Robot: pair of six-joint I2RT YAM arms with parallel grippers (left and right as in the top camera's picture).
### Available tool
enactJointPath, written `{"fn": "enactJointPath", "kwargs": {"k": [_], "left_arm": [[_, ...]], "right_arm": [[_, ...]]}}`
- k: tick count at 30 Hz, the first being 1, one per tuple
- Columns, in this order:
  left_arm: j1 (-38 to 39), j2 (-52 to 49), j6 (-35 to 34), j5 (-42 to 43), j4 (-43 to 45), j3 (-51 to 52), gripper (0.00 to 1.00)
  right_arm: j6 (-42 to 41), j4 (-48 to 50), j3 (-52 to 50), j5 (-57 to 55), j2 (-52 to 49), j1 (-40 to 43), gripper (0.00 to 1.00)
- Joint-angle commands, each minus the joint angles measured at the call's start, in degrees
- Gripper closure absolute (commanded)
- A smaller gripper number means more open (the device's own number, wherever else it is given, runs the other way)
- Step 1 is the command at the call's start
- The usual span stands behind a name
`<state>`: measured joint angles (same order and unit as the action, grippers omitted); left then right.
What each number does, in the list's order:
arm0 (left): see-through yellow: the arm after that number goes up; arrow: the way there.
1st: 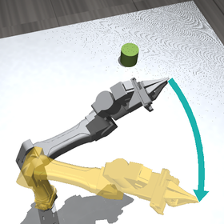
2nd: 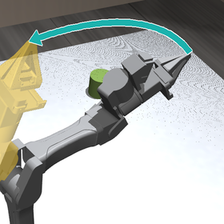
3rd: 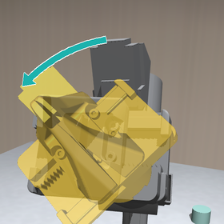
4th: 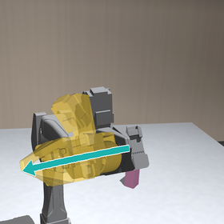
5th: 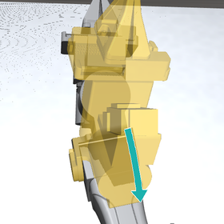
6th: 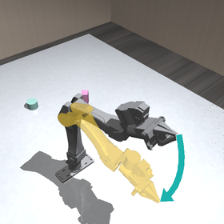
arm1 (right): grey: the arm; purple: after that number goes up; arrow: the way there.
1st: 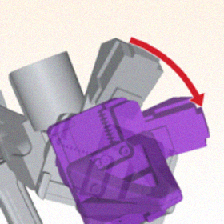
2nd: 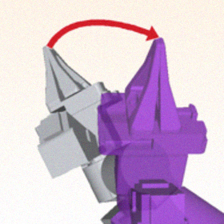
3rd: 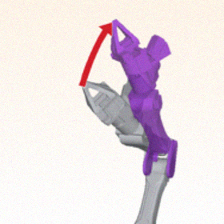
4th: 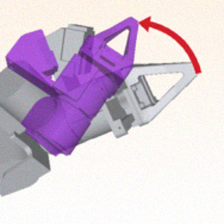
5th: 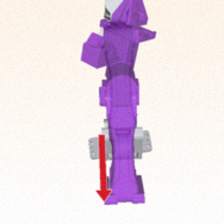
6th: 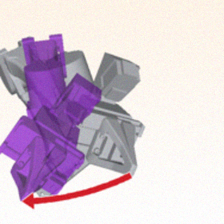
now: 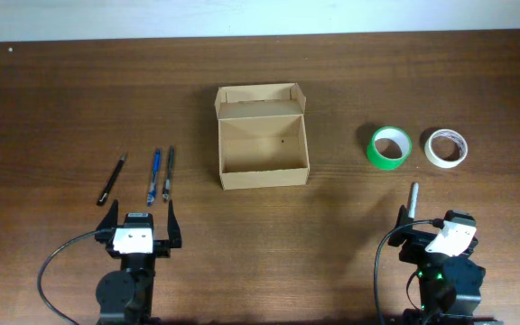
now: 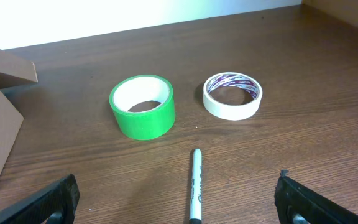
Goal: Pack container
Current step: 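Raise both grippers from rest toward the table objects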
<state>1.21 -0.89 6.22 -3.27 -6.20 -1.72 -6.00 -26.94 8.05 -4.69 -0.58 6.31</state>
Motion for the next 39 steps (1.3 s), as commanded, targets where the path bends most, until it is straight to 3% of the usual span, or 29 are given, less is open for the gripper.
{"fn": "enactJointPath", "kwargs": {"k": [1,31,33,36,39], "left_arm": [[0.1,0.6,0.1,-0.2,0.2,0.4,0.01],[0.1,0.6,0.1,-0.2,0.2,0.4,0.01],[0.1,0.6,-0.2,0.6,0.2,0.4,0.01],[0.1,-0.1,-3.0,8.4,0.2,0.4,0.01],[0.1,-2.1,-10.0,16.4,0.7,0.2,0.01]], "right_arm": [[-0.1,-0.1,-0.4,-0.3,0.4,0.5,0.01],[-0.3,0.0,-0.4,-0.1,0.4,0.5,0.01],[-6.4,0.7,-0.4,5.6,0.4,0.5,0.01],[-20.0,0.8,-0.4,22.2,0.4,0.5,0.01],[-27.1,1.9,-0.4,29.0,0.4,0.5,0.01]]}}
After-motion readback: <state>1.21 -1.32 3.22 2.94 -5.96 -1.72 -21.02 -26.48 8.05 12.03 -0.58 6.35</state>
